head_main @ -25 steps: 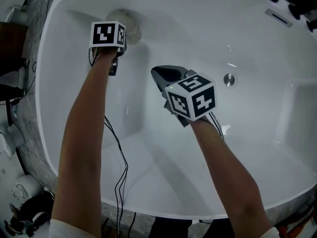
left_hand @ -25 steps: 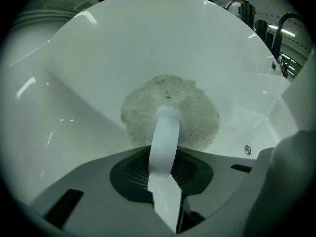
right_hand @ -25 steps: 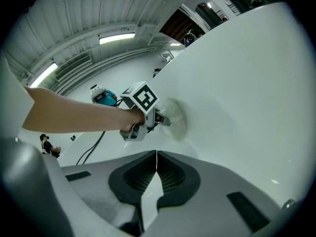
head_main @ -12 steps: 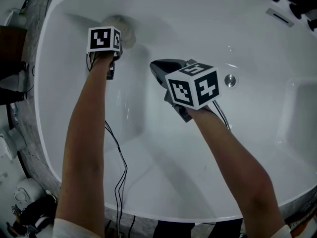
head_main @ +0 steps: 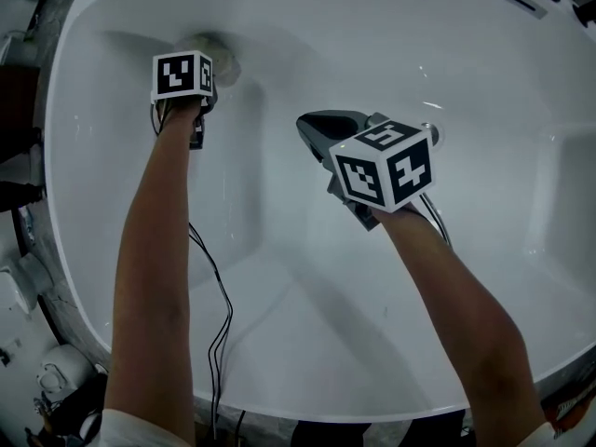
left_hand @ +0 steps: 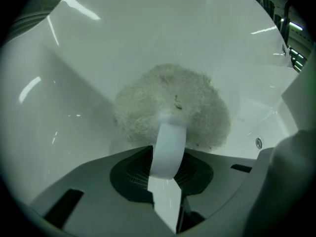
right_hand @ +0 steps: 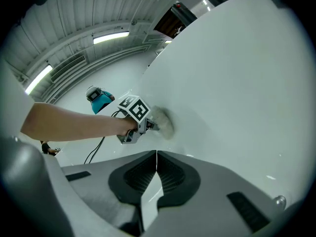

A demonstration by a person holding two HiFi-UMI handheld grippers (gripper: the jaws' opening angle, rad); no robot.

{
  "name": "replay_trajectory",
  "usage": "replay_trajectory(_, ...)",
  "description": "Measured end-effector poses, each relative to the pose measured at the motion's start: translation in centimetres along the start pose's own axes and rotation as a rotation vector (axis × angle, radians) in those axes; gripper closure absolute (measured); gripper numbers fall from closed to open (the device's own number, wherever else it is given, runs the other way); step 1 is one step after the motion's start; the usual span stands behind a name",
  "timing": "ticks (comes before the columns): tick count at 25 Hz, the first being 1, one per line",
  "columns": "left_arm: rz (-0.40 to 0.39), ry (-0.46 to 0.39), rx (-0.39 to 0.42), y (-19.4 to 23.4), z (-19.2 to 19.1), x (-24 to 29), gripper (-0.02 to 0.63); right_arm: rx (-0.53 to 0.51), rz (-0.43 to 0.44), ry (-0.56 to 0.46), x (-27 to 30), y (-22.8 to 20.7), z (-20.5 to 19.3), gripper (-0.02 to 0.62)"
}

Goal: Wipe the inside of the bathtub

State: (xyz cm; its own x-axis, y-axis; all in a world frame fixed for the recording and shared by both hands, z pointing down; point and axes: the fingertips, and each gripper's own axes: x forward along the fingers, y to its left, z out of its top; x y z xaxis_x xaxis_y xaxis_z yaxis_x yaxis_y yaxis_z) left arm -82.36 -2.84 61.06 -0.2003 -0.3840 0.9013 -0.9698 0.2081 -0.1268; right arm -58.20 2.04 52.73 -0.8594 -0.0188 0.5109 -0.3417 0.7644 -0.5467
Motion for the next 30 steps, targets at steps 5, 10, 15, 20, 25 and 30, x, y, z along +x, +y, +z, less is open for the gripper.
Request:
replay_trajectory(5,0.0,0.023,0.009,-1.6,-1.0,1.3,0.511,0.04,-0.025,-0.015,-1.8,-2.5,-2.1,0.575)
replay_trajectory(10,0.009,0.044,0.034,-2.7,-2.0,2.8,0.511,0.077,-0.046,-0.037,-3.1,-4.7,-4.0,0.575)
replay_trajectory(15,0.012,0.064,0.065,-3.2,-2.8,3.8,0.511,0.096,-0.059,-0.032,-3.6,-5.8,-6.0,0.575)
replay_trajectory(20,-0.012,0.055,0.075,-5.3,-2.3,3.5,0.509,0.116,-0.073,-0.035,-4.7,-6.1,-6.7,0.575)
replay_trajectory(25,-0.041,0.052,0.065,-8.0,-2.2,3.9,0.51,0.122,-0.084,-0.05,-5.7,-6.9,-6.7,0.575)
replay_trajectory(30,-0.051,0.039,0.055,-10.0,-2.0,3.5,0.511,0.139,-0.103,-0.078,-7.6,-8.0,-6.5,0.575)
